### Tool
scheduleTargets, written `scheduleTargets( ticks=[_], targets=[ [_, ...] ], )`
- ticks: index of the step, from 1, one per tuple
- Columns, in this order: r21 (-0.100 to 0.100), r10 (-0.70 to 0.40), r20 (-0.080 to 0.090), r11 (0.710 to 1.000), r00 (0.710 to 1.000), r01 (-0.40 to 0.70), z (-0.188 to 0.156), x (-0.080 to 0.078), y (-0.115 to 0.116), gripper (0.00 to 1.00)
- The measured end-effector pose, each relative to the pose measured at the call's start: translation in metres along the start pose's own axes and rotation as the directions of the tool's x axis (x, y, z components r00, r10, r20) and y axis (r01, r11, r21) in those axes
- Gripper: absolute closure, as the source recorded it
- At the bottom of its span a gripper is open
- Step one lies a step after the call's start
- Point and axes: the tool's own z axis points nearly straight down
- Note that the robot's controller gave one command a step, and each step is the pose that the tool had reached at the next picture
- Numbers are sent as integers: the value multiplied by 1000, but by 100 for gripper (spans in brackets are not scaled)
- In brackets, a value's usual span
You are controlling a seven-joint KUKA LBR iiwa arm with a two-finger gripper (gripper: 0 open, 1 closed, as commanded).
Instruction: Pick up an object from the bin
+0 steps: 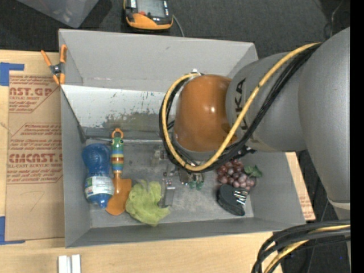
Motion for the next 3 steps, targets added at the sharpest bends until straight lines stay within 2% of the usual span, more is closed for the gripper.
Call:
scheduleTargets(
  ticks=[1,2,3],
  targets=[
    [0,0,0,1000,1000,0,0,0,0,0],
    [-2,9,10,1000,1000,-9,23,6,9,0],
    [3,0,-14,1000,1000,0,26,15,11,0]
  ],
)
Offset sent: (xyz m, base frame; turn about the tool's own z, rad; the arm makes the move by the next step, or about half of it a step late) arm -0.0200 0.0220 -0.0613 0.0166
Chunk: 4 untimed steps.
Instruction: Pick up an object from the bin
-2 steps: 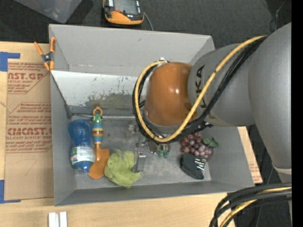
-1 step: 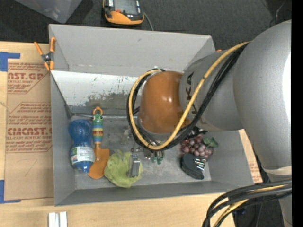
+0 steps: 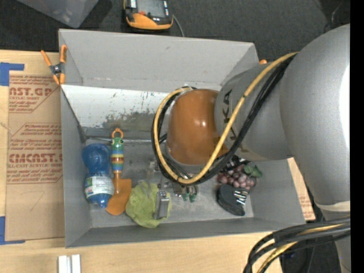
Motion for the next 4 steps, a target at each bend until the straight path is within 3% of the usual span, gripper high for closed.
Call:
scheduleTargets(
  ticks=[1,2,3,4],
  targets=[
    [-2,-38,14,999,999,38,-21,4,-10,0],
    [-1,11,5,1000,1000,-11,33,11,-37,0],
    [4,-476,20,879,879,476,43,3,-15,100],
    [4,-476,20,879,879,476,43,3,-15,100]
  ],
)
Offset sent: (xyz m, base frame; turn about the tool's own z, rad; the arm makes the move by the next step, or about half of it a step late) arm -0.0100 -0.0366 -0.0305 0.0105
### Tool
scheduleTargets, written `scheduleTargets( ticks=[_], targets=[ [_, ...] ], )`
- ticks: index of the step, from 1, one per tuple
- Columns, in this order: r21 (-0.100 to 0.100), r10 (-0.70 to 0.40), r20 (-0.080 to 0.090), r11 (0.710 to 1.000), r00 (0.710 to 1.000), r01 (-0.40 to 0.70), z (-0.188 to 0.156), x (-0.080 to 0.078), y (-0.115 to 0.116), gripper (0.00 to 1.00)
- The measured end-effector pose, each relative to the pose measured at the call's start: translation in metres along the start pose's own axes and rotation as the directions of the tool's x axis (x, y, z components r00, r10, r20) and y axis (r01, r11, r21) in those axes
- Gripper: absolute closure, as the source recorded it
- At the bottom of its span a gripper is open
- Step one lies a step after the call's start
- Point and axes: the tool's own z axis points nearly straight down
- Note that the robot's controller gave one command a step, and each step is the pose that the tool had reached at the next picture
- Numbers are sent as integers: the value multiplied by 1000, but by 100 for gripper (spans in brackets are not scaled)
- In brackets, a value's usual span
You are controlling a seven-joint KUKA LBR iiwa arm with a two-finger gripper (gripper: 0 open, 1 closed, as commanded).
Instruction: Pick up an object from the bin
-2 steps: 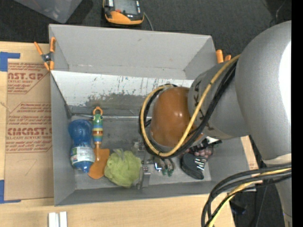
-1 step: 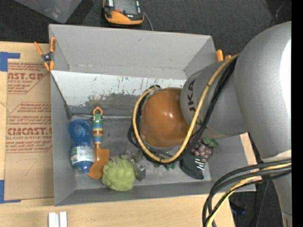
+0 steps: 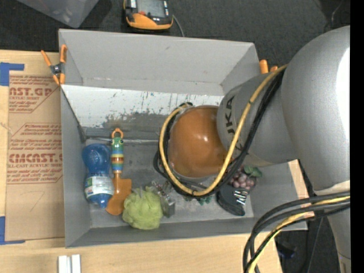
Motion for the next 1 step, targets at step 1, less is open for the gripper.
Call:
scheduleTargets(
  ticks=[1],
  targets=[
    [-1,-35,-3,999,999,35,-112,-21,25,100]
  ],
)
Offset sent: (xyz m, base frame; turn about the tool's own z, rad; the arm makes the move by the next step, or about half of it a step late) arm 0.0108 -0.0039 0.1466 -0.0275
